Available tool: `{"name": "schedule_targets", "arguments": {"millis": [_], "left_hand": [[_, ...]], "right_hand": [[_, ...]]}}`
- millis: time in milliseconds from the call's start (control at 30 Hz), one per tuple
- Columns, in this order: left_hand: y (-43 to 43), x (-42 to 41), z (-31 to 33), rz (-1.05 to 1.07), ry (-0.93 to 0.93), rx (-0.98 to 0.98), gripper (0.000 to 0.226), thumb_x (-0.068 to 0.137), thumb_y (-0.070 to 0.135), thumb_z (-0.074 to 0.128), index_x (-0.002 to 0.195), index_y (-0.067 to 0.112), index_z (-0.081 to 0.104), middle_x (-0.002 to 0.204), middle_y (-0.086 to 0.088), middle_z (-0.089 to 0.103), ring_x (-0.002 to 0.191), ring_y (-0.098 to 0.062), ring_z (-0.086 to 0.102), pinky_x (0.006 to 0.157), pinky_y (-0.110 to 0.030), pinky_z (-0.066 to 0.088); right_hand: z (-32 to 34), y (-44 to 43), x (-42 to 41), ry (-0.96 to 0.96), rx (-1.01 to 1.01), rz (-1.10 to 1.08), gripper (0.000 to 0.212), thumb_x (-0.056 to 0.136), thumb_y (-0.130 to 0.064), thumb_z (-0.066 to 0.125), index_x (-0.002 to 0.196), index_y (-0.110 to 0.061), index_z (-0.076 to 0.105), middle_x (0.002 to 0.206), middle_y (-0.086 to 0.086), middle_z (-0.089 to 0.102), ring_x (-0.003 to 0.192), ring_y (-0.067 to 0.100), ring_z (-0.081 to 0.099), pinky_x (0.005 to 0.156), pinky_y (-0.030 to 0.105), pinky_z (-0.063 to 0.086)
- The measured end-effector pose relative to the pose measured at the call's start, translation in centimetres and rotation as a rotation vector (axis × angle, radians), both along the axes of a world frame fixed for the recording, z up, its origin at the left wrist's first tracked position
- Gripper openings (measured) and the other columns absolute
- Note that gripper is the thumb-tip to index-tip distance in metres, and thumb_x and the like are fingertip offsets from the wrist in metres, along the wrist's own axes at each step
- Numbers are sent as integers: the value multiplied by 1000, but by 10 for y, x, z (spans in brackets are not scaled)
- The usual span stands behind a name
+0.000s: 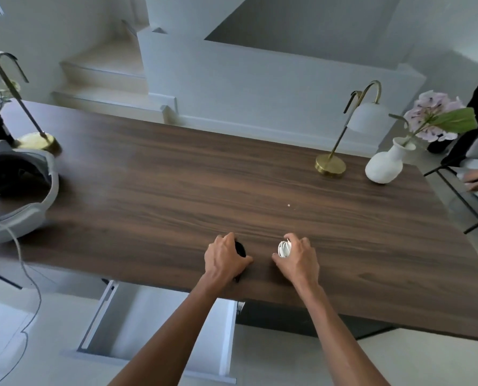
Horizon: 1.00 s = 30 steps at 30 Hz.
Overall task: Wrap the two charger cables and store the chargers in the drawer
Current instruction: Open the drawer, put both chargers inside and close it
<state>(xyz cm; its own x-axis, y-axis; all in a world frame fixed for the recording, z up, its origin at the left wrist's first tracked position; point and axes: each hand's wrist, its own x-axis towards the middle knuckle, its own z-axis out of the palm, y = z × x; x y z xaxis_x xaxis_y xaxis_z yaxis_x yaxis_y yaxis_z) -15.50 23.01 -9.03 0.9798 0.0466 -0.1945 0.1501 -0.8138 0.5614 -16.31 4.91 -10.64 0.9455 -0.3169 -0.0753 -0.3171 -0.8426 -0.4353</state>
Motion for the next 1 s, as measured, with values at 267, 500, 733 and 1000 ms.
{"name": "schedule_targets", "arguments": {"millis": [267, 500, 733, 1000], "left_hand": [[129, -53, -2, -62, 17, -140, 46, 69, 39, 80, 110, 21, 69, 107, 0, 69, 99, -20, 64, 76, -26, 45], [223, -127, -46, 50, 154, -175, 61, 65, 29, 82, 123, 23, 68, 113, -2, 67, 103, -23, 67, 89, -35, 56], [234, -146, -156, 165, 308, -219, 59, 70, 20, 82, 127, 22, 67, 112, -3, 66, 89, -14, 64, 79, -20, 44], [213, -103, -301, 44, 395, -178, 63, 70, 23, 82, 130, 21, 64, 120, -6, 67, 106, -25, 67, 88, -28, 54]], "right_hand": [[7, 112, -74, -42, 303, 18, 50, 73, -32, 84, 119, -28, 64, 102, 1, 60, 94, 19, 62, 78, 27, 44], [-43, 191, -151, 61, 679, -28, 41, 73, -29, 84, 108, -39, 65, 107, -9, 65, 92, 11, 64, 74, 25, 53], [-173, 202, -159, 262, 840, -246, 35, 79, -23, 83, 107, -36, 67, 105, -1, 70, 68, 12, 69, 59, 27, 58], [-357, 184, -120, 375, 645, -241, 52, 61, -55, 76, 109, -43, 61, 108, 2, 69, 95, 29, 70, 83, 45, 60]]}}
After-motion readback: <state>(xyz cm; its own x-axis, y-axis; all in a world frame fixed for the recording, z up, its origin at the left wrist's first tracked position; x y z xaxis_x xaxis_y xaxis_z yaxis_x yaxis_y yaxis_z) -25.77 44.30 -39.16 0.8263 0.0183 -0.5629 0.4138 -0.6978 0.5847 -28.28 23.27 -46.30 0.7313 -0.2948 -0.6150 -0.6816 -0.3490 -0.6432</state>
